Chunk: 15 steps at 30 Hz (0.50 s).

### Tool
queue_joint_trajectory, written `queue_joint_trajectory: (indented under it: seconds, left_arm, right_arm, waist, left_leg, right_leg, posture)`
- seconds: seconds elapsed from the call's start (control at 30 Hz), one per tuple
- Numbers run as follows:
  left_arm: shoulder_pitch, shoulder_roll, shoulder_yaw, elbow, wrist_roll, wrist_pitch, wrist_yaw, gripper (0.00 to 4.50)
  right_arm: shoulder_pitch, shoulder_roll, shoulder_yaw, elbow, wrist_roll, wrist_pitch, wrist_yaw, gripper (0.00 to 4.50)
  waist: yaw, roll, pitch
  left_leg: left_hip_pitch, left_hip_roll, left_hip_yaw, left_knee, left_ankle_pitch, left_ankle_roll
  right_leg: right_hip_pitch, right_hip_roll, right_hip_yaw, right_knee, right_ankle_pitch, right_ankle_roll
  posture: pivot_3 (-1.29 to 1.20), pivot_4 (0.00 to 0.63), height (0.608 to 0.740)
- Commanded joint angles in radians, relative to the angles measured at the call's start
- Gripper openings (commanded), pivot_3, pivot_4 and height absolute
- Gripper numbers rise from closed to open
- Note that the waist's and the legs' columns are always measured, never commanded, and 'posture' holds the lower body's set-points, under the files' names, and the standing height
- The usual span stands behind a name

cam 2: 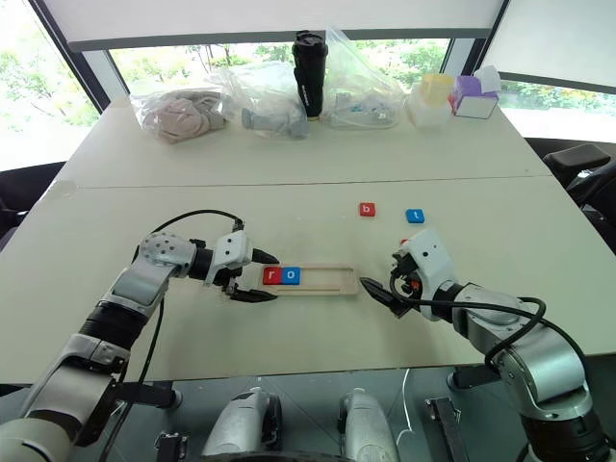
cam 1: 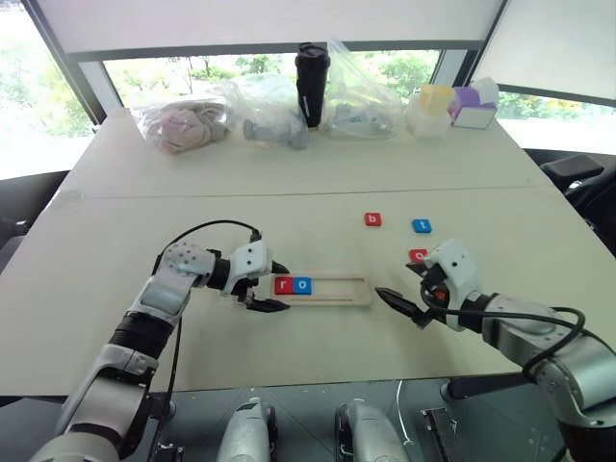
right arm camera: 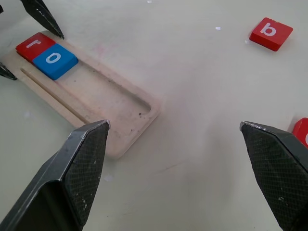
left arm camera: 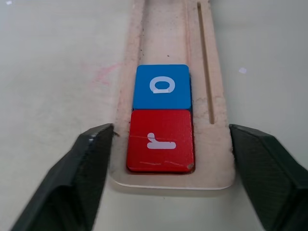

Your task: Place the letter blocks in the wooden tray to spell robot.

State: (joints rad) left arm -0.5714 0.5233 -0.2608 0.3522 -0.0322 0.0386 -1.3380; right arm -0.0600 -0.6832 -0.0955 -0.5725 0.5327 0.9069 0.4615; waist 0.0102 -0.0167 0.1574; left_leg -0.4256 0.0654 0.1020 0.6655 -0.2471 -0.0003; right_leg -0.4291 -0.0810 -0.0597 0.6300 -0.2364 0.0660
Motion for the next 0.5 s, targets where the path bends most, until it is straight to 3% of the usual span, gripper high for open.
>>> queue_joint_trajectory:
  seconds: [0.03,0.33,0.5]
  left_arm:
    - [-0.004,0.013,-0.027,0.010,0.010,0.000,-0.019,4.48]
    - [-0.034,0.037,0.041,-0.016,-0.027,0.023,0.038,4.48]
    - [-0.016,0.195,0.169,-0.336,-0.240,0.353,-0.039,4.48]
  right_arm:
    - [-0.006,0.006,-0.012,-0.014,-0.006,-0.021,0.004,4.50]
    - [0.011,0.002,-0.029,-0.022,-0.009,-0.023,0.008,4.50]
    - [-0.052,0.037,-0.078,0.000,0.039,-0.020,0.008,4.50]
  waist:
    - [0.000,0.000,0.000]
    - [0.001,0.000,0.000]
    - [-0.009,-0.001,0.002]
  left_leg:
    - [0.000,0.000,0.000,0.000,0.000,0.000]
    - [0.000,0.000,0.000,0.000,0.000,0.000]
    - [-0.002,0.001,-0.001,0.000,0.000,0.000]
  right_leg:
    - [0.000,0.000,0.000,0.000,0.000,0.000]
    - [0.000,0.000,0.000,0.000,0.000,0.000]
    - [-0.002,0.001,0.000,0.000,0.000,0.000]
  posture:
    - [0.00,0.150,0.740]
    - [0.00,0.150,0.740]
    - [0.00,0.150,0.740]
